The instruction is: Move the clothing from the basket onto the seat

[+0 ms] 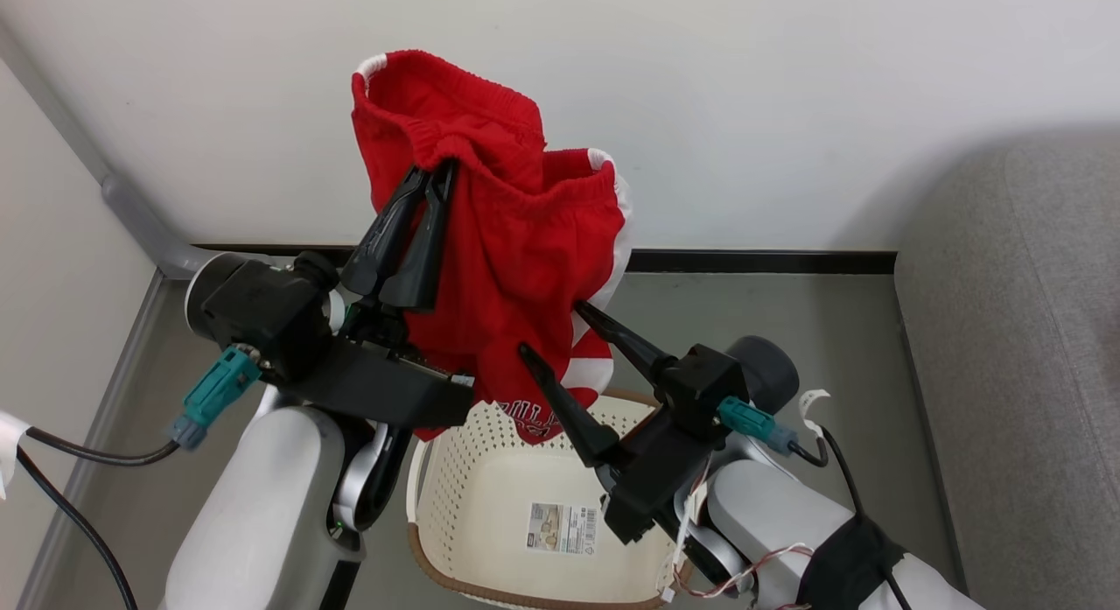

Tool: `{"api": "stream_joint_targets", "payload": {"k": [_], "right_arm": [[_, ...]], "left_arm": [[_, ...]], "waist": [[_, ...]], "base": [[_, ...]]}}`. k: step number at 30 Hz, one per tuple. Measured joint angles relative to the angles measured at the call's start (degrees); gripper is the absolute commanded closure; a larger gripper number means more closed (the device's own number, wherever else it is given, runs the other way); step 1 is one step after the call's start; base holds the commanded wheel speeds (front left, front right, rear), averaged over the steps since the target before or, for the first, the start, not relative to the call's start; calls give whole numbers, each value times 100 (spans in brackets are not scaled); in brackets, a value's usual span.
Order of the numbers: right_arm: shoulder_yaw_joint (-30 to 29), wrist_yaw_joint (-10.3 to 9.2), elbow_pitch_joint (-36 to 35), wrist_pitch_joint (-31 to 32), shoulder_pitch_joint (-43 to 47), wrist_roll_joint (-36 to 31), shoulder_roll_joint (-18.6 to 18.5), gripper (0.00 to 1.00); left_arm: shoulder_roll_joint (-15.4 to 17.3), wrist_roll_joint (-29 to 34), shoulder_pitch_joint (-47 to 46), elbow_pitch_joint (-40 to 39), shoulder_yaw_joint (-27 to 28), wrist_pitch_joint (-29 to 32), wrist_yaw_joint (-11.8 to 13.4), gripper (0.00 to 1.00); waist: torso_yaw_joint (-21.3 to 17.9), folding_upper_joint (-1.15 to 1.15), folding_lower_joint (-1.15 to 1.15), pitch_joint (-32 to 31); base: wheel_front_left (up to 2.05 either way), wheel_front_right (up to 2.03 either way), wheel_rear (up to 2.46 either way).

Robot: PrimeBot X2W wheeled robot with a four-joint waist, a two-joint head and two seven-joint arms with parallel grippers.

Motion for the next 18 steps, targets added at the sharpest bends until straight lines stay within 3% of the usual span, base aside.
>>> {"api": "stream_joint_targets", "payload": {"k": [14, 15, 16, 17, 18], "right_arm": [[189, -300, 381, 0, -552, 670, -7, 0], [203, -305, 402, 0, -604, 723, -7, 11], [216, -315, 413, 0, -660, 800, -7, 45], [261, -339, 425, 0, -723, 853, -8, 85], [308, -347, 432, 0, -788, 913, -8, 100]], "left_arm": [[-68, -2, -86, -70, -129, 8, -54, 100], [-88, -2, -101, -70, -135, 8, -54, 100], [-99, -2, -103, -71, -144, 8, -54, 100], [-96, -3, -102, -71, -144, 8, -55, 100], [-88, -9, -102, -70, -135, 8, -55, 100]], "waist": [[105, 0, 0, 69], [125, 0, 0, 74], [146, 0, 0, 79], [165, 0, 0, 85], [181, 0, 0, 91]], "base": [[0, 0, 0], [0, 0, 0], [0, 0, 0], [0, 0, 0], [0, 0, 0]]}}
